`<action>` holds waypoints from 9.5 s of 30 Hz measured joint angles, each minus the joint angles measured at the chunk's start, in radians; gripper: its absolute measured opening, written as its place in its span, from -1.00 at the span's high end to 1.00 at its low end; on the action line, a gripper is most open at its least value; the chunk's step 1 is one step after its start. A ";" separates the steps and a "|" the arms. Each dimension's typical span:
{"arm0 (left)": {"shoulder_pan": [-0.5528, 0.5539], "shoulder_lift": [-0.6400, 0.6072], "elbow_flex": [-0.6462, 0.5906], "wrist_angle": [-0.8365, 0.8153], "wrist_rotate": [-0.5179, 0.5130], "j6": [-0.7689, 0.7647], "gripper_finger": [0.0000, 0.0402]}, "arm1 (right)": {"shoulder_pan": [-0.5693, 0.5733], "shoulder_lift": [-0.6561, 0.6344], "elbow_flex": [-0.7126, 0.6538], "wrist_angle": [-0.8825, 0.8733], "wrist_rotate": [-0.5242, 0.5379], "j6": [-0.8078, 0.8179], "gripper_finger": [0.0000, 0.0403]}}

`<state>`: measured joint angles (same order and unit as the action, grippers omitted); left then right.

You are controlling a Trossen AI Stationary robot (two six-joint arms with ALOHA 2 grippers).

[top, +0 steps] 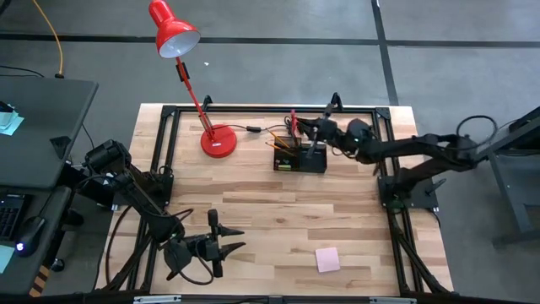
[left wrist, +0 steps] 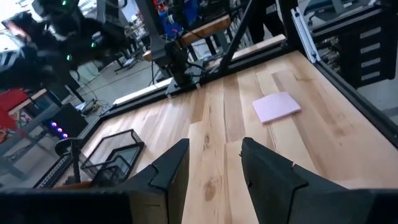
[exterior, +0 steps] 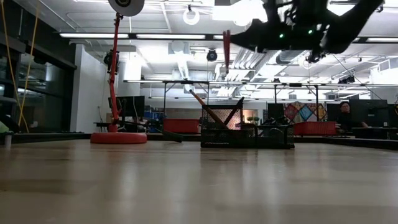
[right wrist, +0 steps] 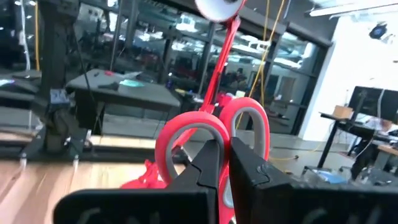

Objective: Pick and place office supplies into organizer
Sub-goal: Put the red scissors into the desk organizer, then put the pink sticky notes into the desk organizer

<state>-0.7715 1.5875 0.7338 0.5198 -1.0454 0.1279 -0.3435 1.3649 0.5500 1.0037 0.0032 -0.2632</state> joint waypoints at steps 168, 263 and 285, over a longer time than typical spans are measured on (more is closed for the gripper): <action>0.235 0.166 0.001 0.049 0.629 0.254 0.33 | 1.227 0.241 0.337 -1.593 0.180 2.331 0.16; 0.319 0.180 0.000 0.010 0.578 0.196 0.42 | 1.039 0.414 0.209 -1.053 0.524 1.706 1.00; 0.528 0.375 0.189 -0.085 0.914 0.153 0.98 | 1.120 0.157 0.208 -1.192 0.662 1.587 1.00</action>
<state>-0.2436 1.9623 0.9226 0.4345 -0.1314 0.2810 0.7770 1.5215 0.7578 -0.1882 0.6650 1.3236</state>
